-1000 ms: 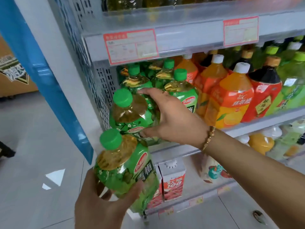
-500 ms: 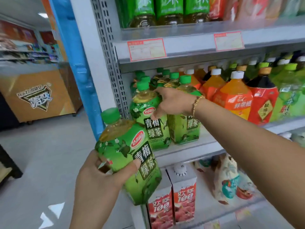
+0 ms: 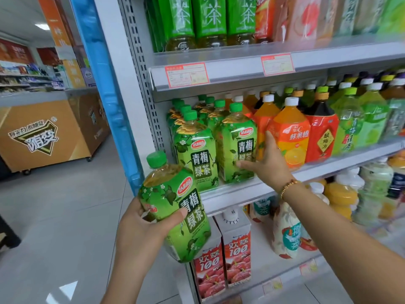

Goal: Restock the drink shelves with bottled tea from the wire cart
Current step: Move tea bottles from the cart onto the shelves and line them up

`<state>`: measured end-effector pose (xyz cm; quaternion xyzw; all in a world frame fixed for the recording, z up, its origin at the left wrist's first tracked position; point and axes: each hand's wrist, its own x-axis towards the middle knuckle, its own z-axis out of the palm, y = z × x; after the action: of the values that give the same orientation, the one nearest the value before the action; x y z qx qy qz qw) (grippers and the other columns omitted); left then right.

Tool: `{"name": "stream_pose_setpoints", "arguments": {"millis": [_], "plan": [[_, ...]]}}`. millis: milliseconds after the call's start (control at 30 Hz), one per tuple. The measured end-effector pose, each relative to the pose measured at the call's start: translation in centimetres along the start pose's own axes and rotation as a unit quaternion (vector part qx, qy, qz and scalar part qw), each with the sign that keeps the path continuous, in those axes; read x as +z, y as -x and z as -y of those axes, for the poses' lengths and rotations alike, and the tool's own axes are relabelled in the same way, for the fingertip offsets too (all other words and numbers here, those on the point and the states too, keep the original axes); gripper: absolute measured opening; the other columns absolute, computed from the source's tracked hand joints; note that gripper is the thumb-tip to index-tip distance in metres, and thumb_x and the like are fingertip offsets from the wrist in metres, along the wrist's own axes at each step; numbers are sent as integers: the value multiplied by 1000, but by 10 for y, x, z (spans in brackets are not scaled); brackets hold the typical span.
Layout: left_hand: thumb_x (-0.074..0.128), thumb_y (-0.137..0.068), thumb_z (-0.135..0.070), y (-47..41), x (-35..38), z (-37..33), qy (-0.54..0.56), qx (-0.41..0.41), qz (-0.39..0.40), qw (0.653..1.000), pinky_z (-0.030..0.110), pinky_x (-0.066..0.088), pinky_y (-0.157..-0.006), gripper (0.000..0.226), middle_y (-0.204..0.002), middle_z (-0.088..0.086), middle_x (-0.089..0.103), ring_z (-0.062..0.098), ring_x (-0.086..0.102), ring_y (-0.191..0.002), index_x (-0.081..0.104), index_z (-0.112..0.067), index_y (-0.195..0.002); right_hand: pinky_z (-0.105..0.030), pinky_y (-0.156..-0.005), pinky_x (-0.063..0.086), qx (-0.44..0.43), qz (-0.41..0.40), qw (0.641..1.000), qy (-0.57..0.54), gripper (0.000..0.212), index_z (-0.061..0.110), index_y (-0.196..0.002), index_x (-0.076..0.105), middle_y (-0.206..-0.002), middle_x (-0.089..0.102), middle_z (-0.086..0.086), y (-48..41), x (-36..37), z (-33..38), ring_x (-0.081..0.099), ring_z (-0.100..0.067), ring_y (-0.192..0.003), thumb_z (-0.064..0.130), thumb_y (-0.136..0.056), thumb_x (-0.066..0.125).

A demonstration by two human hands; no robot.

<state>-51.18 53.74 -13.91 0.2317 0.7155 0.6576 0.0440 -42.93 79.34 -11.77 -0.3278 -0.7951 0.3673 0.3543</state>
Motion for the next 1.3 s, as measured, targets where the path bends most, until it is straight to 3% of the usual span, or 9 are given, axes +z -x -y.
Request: {"name": "stream_pose_setpoints", "arguments": {"millis": [167, 333, 567, 700, 800, 900, 1000, 1167, 1300], "plan": [[86, -60, -12, -1, -6, 2, 1, 0, 12, 1000, 16, 41, -62, 46, -86, -15, 70, -20, 58, -69, 66, -23, -100, -40, -102, 41, 15, 97, 992, -85, 92, 23, -143, 28, -131, 53, 3, -19, 8, -12, 49, -21, -123, 22, -68, 81], [86, -59, -14, -1, -12, 0, -8, 11, 23, 1000, 17, 43, -65, 48, -88, -14, 70, -13, 61, -80, 66, -25, -101, -45, -107, 37, 34, 127, 986, -98, 85, 22, -138, 34, -135, 51, 1, -24, 13, -9, 44, -22, -127, 27, -68, 81], [91, -46, -28, -3, -5, -17, -42, 43, 63, 996, 28, 52, -78, 65, -96, -13, 72, 3, 66, -91, 64, -31, -105, -32, -91, 47, -36, 25, 998, 53, 86, 23, -145, 22, -130, 54, -4, 49, -9, 10, 56, -20, -111, 33, -77, 74], [94, -39, -37, -1, 28, -31, -31, 63, 59, 996, 24, 51, -69, 69, -89, -17, 71, -2, 67, -81, 63, -32, -101, -22, -103, 40, -108, 223, 966, -73, 106, 45, -143, 15, -138, 40, 23, 115, -25, 17, 42, 8, -122, 43, -62, 82], [91, -37, -46, -5, 67, -43, -55, 79, 55, 994, 33, 56, -73, 66, -84, -23, 70, -1, 67, -79, 60, -35, -94, -25, -107, 36, -153, 105, 983, -2, 128, 40, -147, -4, -144, 25, 22, 121, -8, 12, 29, 4, -132, 64, -51, 77], [82, -36, -50, -7, 104, -52, -69, 103, 81, 989, 39, 57, -77, 66, -89, -17, 70, 4, 68, -83, 59, -34, -96, -18, -104, 34, -139, -28, 990, -13, 122, 40, -145, -4, -144, 22, 16, 105, -8, 4, 26, 0, -131, 59, -56, 77], [84, -38, -50, -10, 136, -60, -93, 122, 118, 981, 38, 57, -78, 68, -93, -16, 69, 4, 67, -86, 55, -34, -98, 5, -86, 31, -135, -85, 987, -35, 116, 22, -148, 11, -135, 34, 11, 83, -21, -11, 33, 10, -113, 41, -59, 83], [82, -45, -55, -34, 156, -73, -134, 141, 252, 948, 36, 52, -93, 74, -107, -12, 70, 4, 65, -99, 59, -29, -111, 6, -71, 31, -123, -121, 984, -52, 95, 13, -132, 37, -109, 45, 11, 49, -45, -31, 40, 20, -90, 39, -49, 77], [71, -73, -50, -48, 128, -74, -278, 250, 81, 924, 18, 31, -96, 53, -121, -20, 48, -1, 45, -112, 59, -27, -118, 6, -79, 24, -114, -111, 987, -29, 104, 12, -139, 30, -116, 38, 11, 31, -51, -39, 39, -2, -107, 39, -53, 81]]}}
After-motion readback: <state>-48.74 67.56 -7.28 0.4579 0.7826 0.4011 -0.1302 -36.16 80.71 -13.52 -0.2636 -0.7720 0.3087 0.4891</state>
